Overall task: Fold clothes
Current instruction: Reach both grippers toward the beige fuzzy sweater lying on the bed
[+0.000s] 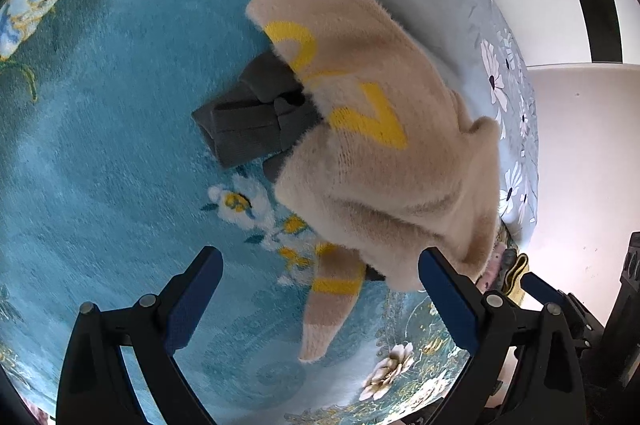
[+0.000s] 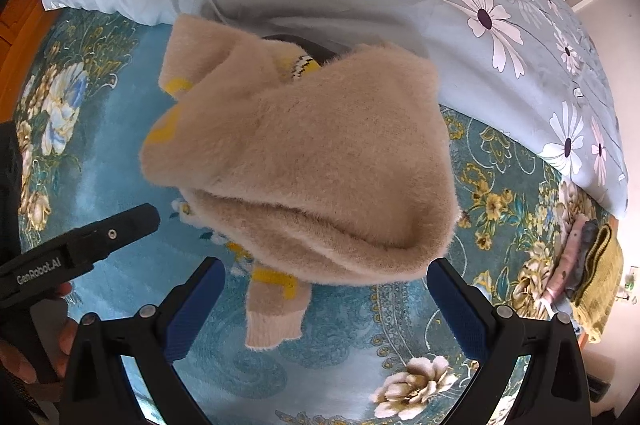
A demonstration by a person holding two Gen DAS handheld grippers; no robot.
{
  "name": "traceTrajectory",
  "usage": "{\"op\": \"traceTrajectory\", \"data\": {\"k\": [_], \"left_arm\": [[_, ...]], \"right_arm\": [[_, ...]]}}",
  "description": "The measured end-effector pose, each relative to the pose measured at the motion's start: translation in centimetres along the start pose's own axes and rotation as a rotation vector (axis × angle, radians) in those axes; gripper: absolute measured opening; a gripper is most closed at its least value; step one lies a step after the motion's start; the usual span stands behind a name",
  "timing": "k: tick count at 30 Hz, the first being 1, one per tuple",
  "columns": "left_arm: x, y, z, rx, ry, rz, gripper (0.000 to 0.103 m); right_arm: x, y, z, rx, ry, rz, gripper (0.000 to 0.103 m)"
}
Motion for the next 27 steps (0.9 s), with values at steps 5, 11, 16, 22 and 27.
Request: {"op": "traceTrajectory", "data": {"k": [5,11,16,22,27], "left_arm": [[0.1,-0.4,0.4,0.01,0.007,0.018,0.098],[0.2,-0.6,1.2,-0.003,0.044,0.021,0.098],[-0.1,-0.7,1.7,-0.005,0.06,0.007,0.098],[-0.8,-1.7,2.6,0.021,0.102,-0.017,0.098],[-1.4,-4.1,3.8,0.063,0.199,-0.04,0.097]], "right_arm": [[0.0,0.1,-0.5,0.008,0.013,-0.006,0.102],[-0.1,0.3,-0.6,0.011,0.011,-0.009,0.102],[-0.1,0.5,-0.7,0.01,0.005,-0.008,0.102],[-0.5,1.2,-1.3,0.015,0.0,-0.019,0.102],[-1.9,3.0,-2.1,0.006,-0.058,-0.029,0.102]]}}
Point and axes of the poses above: each gripper's, at about its wrist camera, not at the fingertips, and y roughly against the way its jaws point, x to its left, z to its top, the point moved 2 cm from there along -y, roughly the way its jaws point, and after that the axes turned 13 degrees about -x, right-handed, at the moved point
